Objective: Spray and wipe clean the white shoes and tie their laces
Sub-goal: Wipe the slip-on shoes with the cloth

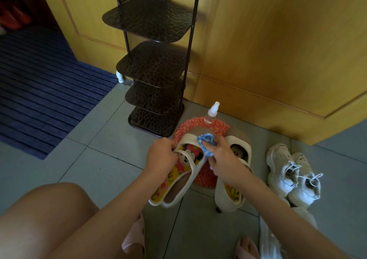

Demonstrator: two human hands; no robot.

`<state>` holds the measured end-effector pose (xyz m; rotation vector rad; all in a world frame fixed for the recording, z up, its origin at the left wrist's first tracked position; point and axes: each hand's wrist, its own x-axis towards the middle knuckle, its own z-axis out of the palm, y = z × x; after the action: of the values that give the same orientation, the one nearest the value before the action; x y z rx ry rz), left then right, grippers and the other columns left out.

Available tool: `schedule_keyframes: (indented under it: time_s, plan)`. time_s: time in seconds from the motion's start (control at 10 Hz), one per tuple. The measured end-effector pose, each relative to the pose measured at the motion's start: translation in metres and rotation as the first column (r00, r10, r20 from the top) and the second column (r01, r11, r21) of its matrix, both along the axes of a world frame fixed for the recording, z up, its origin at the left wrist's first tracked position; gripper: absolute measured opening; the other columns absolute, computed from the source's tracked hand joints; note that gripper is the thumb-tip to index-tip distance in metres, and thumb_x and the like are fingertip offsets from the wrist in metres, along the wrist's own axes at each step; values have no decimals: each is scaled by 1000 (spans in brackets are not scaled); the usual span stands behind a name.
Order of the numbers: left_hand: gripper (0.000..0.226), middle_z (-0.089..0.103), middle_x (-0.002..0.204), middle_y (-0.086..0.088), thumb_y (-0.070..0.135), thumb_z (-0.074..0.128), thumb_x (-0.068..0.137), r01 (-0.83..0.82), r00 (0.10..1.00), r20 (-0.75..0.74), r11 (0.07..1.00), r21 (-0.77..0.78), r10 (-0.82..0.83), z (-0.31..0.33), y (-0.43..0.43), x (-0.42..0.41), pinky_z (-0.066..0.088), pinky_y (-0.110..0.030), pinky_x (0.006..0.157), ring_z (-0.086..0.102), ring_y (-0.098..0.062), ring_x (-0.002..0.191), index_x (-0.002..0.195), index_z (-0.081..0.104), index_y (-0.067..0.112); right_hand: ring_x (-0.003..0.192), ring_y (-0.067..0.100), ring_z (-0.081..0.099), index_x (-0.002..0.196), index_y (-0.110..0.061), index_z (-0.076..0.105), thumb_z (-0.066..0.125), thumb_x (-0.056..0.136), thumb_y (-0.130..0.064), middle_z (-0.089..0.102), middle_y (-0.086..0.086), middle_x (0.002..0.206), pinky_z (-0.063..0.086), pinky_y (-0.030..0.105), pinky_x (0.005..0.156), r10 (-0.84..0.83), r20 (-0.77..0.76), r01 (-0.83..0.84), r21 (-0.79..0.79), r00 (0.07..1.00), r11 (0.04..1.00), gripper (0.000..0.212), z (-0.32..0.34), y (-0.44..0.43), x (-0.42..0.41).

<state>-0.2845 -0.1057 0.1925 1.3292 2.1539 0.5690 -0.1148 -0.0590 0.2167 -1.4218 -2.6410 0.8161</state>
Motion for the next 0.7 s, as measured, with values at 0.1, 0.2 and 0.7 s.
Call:
schedule_keyframes:
  time_s: [0.1, 0.2, 0.7]
  plan:
    - [13, 71, 83, -9, 13, 63, 80, -3, 1000, 20, 1000, 5, 3, 2, -2, -1, 52, -35, 68, 63, -20, 76, 86, 74, 9, 83, 16, 45, 144, -12, 33, 39, 98, -3, 30, 8, 119, 39, 7, 73, -202, -142, 190, -96, 969, 977, 47, 5, 6, -11]
    - [14, 71, 86, -6, 15, 65, 81, -7, 999, 43, 1000, 20, 6, 5, -5, -1, 50, -32, 70, 63, -18, 79, 90, 75, 13, 118, 29, 36, 147, -15, 25, 42, 96, -3, 24, 13, 134, 33, 26, 101, -282, -63, 282, -14, 957, 959, 55, -5, 8, -26]
    - [22, 71, 99, -5, 18, 65, 85, -27, 989, 147, 1000, 15, 24, 14, -14, -2, 42, -24, 73, 55, -10, 80, 105, 71, 11, 120, 23, 41, 148, -13, 23, 38, 97, -2, 22, 12, 148, 34, 25, 95, -626, -268, 519, -375, 732, 768, 54, -9, -49, -33]
